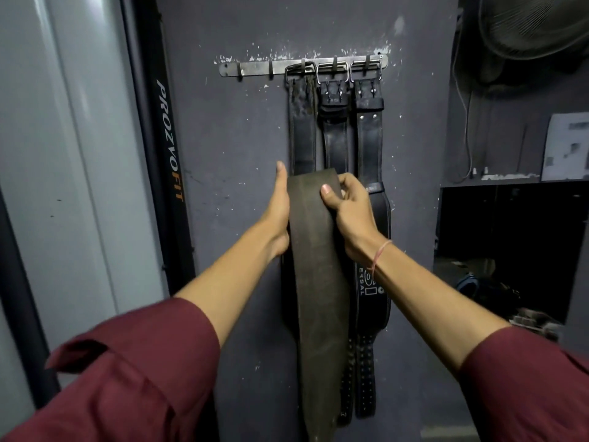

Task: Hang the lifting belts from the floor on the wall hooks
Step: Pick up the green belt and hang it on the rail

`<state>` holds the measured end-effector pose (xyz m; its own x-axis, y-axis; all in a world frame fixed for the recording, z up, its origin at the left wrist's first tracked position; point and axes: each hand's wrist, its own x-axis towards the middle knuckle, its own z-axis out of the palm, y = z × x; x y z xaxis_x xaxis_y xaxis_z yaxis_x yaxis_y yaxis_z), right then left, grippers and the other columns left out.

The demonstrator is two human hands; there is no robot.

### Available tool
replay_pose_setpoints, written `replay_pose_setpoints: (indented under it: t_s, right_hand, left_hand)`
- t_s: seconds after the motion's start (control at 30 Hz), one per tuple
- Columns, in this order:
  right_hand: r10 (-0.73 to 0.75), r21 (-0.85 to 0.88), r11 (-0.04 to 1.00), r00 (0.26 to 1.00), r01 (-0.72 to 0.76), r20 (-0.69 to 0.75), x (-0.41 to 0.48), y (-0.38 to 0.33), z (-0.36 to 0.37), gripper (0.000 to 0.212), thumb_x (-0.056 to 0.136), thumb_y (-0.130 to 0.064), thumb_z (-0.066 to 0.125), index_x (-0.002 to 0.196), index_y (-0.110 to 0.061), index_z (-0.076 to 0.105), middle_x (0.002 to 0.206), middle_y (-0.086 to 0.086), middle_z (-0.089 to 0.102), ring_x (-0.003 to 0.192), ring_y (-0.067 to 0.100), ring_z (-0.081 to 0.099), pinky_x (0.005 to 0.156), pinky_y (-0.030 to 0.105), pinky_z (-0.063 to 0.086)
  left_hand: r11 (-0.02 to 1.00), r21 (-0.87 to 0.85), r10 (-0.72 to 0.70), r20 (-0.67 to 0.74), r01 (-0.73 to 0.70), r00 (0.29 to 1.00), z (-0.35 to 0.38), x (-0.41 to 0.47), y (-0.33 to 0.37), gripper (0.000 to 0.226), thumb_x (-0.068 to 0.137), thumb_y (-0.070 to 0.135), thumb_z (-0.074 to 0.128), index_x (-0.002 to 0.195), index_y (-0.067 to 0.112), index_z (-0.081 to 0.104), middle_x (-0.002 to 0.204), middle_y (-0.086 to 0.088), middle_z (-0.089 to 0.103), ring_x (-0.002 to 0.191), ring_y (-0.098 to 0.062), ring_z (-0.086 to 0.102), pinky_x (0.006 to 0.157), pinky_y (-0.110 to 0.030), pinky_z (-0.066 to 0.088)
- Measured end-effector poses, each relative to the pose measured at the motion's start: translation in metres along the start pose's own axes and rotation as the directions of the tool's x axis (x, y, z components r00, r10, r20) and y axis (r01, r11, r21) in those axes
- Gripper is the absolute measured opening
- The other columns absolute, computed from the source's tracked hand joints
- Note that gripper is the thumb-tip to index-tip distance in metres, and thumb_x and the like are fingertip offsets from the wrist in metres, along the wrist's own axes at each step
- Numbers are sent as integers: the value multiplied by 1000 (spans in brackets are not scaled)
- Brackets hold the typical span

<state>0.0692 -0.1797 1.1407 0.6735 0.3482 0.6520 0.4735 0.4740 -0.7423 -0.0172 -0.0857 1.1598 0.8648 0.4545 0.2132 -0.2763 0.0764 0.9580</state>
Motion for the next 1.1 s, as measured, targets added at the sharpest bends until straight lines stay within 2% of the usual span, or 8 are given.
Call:
replay_pose_setpoints:
  t_s: [0.2,0.33,0.47,0.6,0.77,0.87,0.97,1.1]
  right_hand:
    - [10,23,1000,996,-12,93,-23,9,-3,8,96,-8,60,96,-13,53,89,13,68,81,22,67,74,41,57]
    - [76,18,997,994,-78,84,-27,22,-12,10,96,-18,62,91,-11,57,84,14,64,79,23,61,72,40,53]
    - [186,-76,979,982,-188,-25,-8,23,-15,44,89,-58,59,82,-15,57,77,3,59,77,16,54,77,36,45]
    - [349,-88,933,937,-349,-9,18,14,-4,99,64,-91,54,108,-4,68,107,14,75,103,29,71,99,49,52]
    - [520,137,845,854,-517,12,24,15,0,51,88,-51,66,106,-4,72,101,16,76,90,28,74,77,39,61]
    - [447,246,871,894,-426,-32,24,20,2,12,90,-7,66,101,-4,70,98,17,74,90,31,70,75,38,60]
    - [298,210,938,951,-276,-84,14,26,10,22,90,9,58,98,-10,65,95,10,73,92,25,68,78,36,58]
    - [211,181,964,974,-194,-80,3,32,22,30,90,13,55,112,-6,62,96,10,71,89,20,67,82,33,58]
  left_hand:
    - [994,1,-105,-162,107,981,-1,17,12,52,102,47,41,113,4,67,91,-16,76,71,-26,74,53,-31,60]
    - [996,-61,55,-243,-71,969,-2,22,-3,16,101,18,51,105,5,59,96,-22,68,75,-28,66,62,-38,59]
    - [966,-194,125,-227,-170,966,-4,17,-11,23,93,-8,45,83,10,56,70,-10,66,53,-18,65,46,-26,56]
    - [967,-198,129,-171,-162,977,-5,12,-23,26,86,-9,42,76,10,55,58,-3,68,48,-11,65,45,-19,52]
    - [967,-75,233,-118,-243,965,-15,8,-32,33,70,-17,43,72,15,49,72,-3,66,62,-12,63,56,-20,52]
    - [986,-44,158,-112,-163,981,-24,6,-42,30,73,-15,40,80,9,55,72,-5,68,58,-10,66,54,-19,54]
    - [989,-104,91,-158,-109,983,-28,6,-42,10,84,12,50,92,9,56,74,-3,68,72,-17,66,64,-25,53]
    - [977,-30,193,-308,-212,932,-26,23,-36,26,95,46,53,102,22,49,107,-11,68,99,-27,66,89,-47,56]
